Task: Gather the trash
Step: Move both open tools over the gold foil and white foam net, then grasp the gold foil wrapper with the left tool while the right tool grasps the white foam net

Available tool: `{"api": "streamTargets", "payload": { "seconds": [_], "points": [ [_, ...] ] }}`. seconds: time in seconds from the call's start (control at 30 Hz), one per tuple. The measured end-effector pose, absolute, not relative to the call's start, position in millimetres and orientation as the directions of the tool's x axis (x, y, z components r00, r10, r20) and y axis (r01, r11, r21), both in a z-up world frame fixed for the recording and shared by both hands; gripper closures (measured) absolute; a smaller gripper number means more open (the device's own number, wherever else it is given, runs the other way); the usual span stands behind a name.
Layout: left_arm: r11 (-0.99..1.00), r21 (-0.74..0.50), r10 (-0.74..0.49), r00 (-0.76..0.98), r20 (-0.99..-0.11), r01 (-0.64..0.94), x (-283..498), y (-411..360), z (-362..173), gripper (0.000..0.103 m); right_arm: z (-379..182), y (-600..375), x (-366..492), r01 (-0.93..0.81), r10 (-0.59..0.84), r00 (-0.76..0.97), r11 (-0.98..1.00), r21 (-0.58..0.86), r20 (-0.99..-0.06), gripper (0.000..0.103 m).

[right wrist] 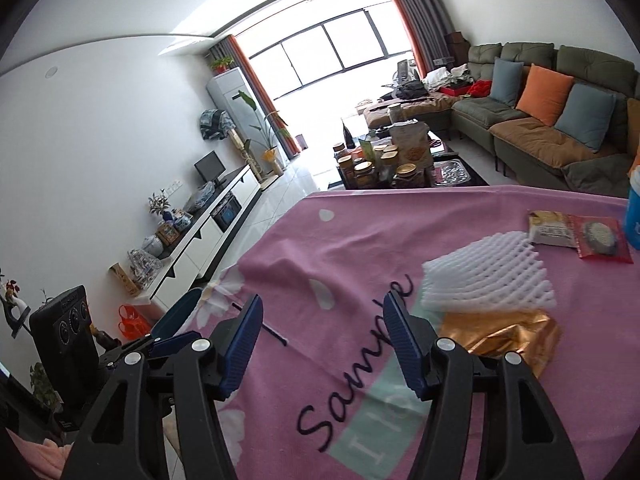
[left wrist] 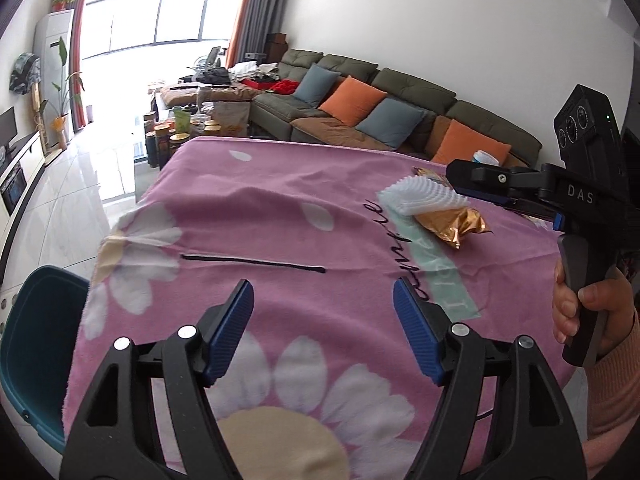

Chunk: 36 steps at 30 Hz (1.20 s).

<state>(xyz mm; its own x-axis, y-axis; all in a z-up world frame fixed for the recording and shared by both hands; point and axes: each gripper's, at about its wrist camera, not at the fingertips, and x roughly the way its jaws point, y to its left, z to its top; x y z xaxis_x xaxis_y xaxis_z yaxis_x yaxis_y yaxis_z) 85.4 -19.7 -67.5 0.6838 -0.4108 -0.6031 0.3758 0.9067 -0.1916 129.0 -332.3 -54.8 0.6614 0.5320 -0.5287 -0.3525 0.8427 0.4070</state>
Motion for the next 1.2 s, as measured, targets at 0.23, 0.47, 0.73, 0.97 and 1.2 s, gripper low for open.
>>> {"api": "streamTargets", "payload": {
  "seconds": [0.23,0.47,0.73,0.97,1.2],
  "points": [
    [0.843,-0.213,-0.506,0.596,-0.623,0.493,103.4,-92.8,-68.8,0.032,-61.1,-395.0,137.6,-0.243,0.461,0.72,0.868,0.433,-0.519,0.043],
    [0.805,-0.197,-0.531,0.53,-0.662,0.56,126.2,-154.4,-72.9,0.033,-73.5,-423.7,156.5,-0.203,0.449,0.711,0.868,0.454,-0.541,0.042],
    [0.799,-0.226,-0.519,0.45,-0.727,0.557,158.7,-194.3,-88.8,0.045,-90.2,-432.2,186.8,-0.191,0.471,0.669,0.857,0.479,-0.575,0.042],
    [0.794,-0.274,-0.526,0.386,-0.758,0.543,180.8,-209.2,-102.6,0.058,-100.7,-421.7,203.6,-0.195,0.485,0.626,0.855,0.48,-0.611,0.042],
    [0.791,-0.294,-0.531,0.363,-0.766,0.536,193.4,-210.9,-111.4,0.083,-107.7,-418.4,210.3,-0.189,0.491,0.6,0.854,0.485,-0.632,0.042]
  ]
}}
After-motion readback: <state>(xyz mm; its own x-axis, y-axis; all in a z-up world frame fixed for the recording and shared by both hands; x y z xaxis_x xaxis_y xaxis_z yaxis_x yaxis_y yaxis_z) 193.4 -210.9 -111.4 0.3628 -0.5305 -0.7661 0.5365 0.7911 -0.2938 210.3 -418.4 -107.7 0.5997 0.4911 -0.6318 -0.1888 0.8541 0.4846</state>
